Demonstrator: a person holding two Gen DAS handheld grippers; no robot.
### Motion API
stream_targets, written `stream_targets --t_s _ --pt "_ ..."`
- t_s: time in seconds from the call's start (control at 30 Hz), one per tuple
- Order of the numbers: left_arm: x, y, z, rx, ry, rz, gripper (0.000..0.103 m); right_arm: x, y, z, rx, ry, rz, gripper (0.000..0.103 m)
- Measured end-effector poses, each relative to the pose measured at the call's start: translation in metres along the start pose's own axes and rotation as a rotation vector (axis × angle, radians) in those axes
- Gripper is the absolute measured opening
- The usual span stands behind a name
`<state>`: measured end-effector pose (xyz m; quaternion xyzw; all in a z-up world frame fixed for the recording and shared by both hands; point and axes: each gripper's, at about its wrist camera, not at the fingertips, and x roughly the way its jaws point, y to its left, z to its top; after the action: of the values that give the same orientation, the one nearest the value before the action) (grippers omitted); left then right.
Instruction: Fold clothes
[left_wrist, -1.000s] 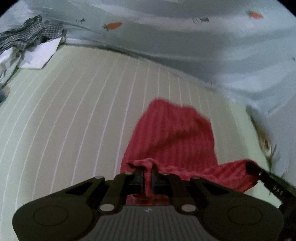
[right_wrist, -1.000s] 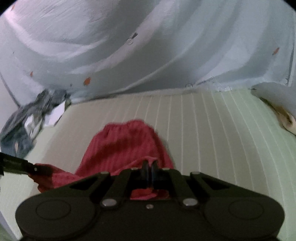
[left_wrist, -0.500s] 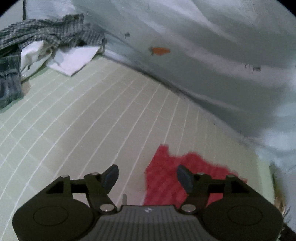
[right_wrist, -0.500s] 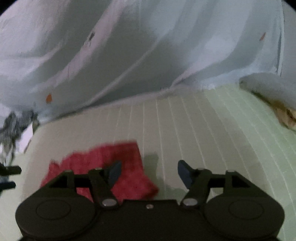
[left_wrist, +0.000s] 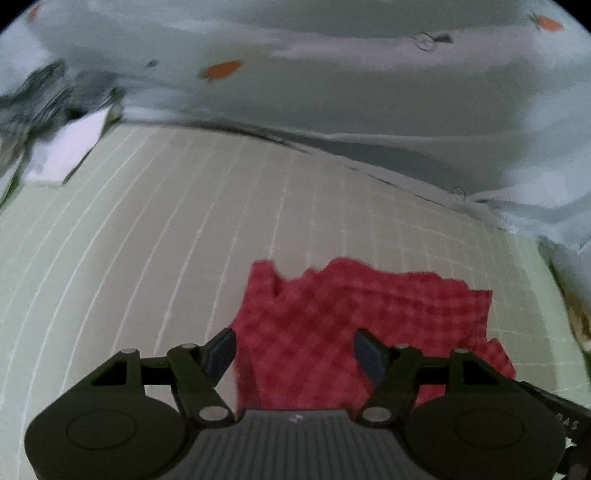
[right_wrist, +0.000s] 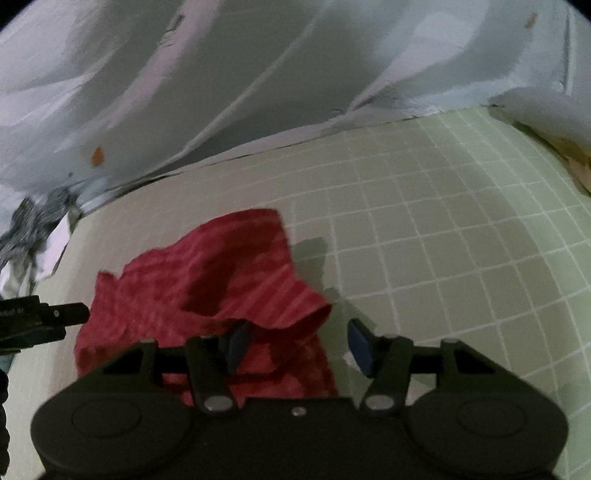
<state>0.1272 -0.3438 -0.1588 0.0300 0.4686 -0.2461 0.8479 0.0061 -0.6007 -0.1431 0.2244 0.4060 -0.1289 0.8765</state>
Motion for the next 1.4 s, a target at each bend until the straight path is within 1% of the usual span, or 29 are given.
stream_targets --t_s 0.07,0.13,0.17,0.2,0.23,0.27,0.3,0.33,0.37,0.4,0.5,0.53,0.57,0.63,0.67,0.7,0.73,0.77,0.8,0.83,0.87,0.9,0.93,0.97,1.03,1.13,1.23,1.33,1.4 --pt "0.011 -0.006 0.006 0.035 0.008 -0.002 0.072 0.004 -0.002 0.004 -0.015 0.000 -0.004 0.058" --pt "0.021 -0.008 0.010 0.050 0.012 -0.013 0.072 0.009 -0.002 0.007 -0.032 0.003 -0.003 0.052" --pt "0.026 -0.008 0.010 0.048 0.011 -0.024 0.068 0.011 -0.003 0.008 -0.035 0.010 0.009 0.045" --pt "0.030 -0.007 0.012 0.038 0.011 -0.041 0.066 0.014 -0.004 0.010 -0.037 0.019 0.024 0.029" --pt "0.035 -0.006 0.013 0.022 0.018 -0.060 0.050 0.017 -0.005 0.011 -0.034 0.026 0.039 0.021" --pt "0.039 -0.004 0.015 0.009 0.029 -0.072 0.020 0.019 -0.006 0.012 -0.029 0.030 0.054 0.010" --pt "0.042 -0.004 0.016 0.007 0.038 -0.066 0.006 0.019 -0.007 0.013 -0.019 0.026 0.069 0.008" --pt "0.043 -0.003 0.017 0.005 0.041 -0.061 0.004 0.017 -0.008 0.015 -0.007 0.017 0.084 0.006" --pt "0.040 -0.002 0.018 0.003 0.022 -0.058 0.001 0.016 -0.009 0.017 0.006 0.008 0.098 0.002" --pt "0.036 0.000 0.018 -0.004 0.002 -0.057 0.001 0.013 -0.010 0.020 0.022 0.000 0.117 0.002" --pt "0.018 0.015 0.022 -0.086 -0.062 -0.082 0.001 0.007 -0.017 0.033 0.118 -0.025 0.181 0.002" --pt "0.012 0.025 0.022 -0.158 -0.093 -0.107 0.001 0.007 -0.021 0.038 0.176 -0.036 0.217 0.002" --pt "0.010 0.037 0.019 -0.264 -0.132 -0.136 0.003 0.007 -0.026 0.043 0.235 -0.048 0.252 0.002" --pt "0.007 0.066 0.011 -0.520 -0.196 -0.170 0.011 0.011 -0.037 0.050 0.391 -0.080 0.328 0.006" --pt "0.006 0.078 0.007 -0.623 -0.220 -0.179 0.022 0.011 -0.038 0.052 0.412 -0.088 0.332 0.012" --pt "0.006 0.082 0.006 -0.624 -0.213 -0.153 0.030 0.010 -0.037 0.052 0.396 -0.089 0.315 0.027" --pt "0.006 0.086 0.004 -0.624 -0.206 -0.127 0.046 0.009 -0.035 0.053 0.379 -0.090 0.298 0.038" --pt "0.006 0.090 0.002 -0.624 -0.199 -0.101 0.058 0.008 -0.033 0.053 0.362 -0.092 0.281 0.055" --pt "0.006 0.093 0.001 -0.613 -0.192 -0.074 0.063 0.007 -0.031 0.054 0.346 -0.093 0.264 0.062" --pt "0.005 0.091 -0.002 -0.560 -0.183 -0.049 0.070 0.006 -0.029 0.054 0.329 -0.095 0.247 0.064" --pt "0.005 0.089 -0.006 -0.517 -0.164 -0.044 0.078 0.005 -0.027 0.055 0.312 -0.096 0.230 0.071" --pt "0.005 0.087 -0.011 -0.474 -0.142 -0.044 0.083 0.004 -0.023 0.052 0.272 -0.093 0.214 0.077" --pt "0.008 0.085 -0.015 -0.437 -0.104 -0.059 0.089 0.003 -0.018 0.046 0.220 -0.089 0.196 0.090" --pt "0.012 0.081 -0.020 -0.398 -0.066 -0.072 0.090 0.004 -0.012 0.041 0.166 -0.077 0.176 0.097" --pt "0.021 0.070 -0.030 -0.307 -0.002 -0.079 0.090 0.009 0.001 0.029 0.053 -0.039 0.140 0.098" --pt "0.033 0.049 -0.038 -0.191 0.050 -0.060 0.090 0.024 0.019 0.013 -0.082 0.024 0.119 0.098" --pt "0.047 0.036 -0.039 -0.139 0.069 -0.085 0.090 0.041 0.030 0.007 -0.135 0.063 0.110 0.098" --pt "0.062 0.029 -0.036 -0.108 0.083 -0.096 0.090 0.055 0.040 0.008 -0.172 0.078 0.120 0.100" --pt "0.073 0.026 -0.032 -0.086 0.104 -0.109 0.088 0.065 0.049 0.010 -0.219 0.080 0.113 0.101"
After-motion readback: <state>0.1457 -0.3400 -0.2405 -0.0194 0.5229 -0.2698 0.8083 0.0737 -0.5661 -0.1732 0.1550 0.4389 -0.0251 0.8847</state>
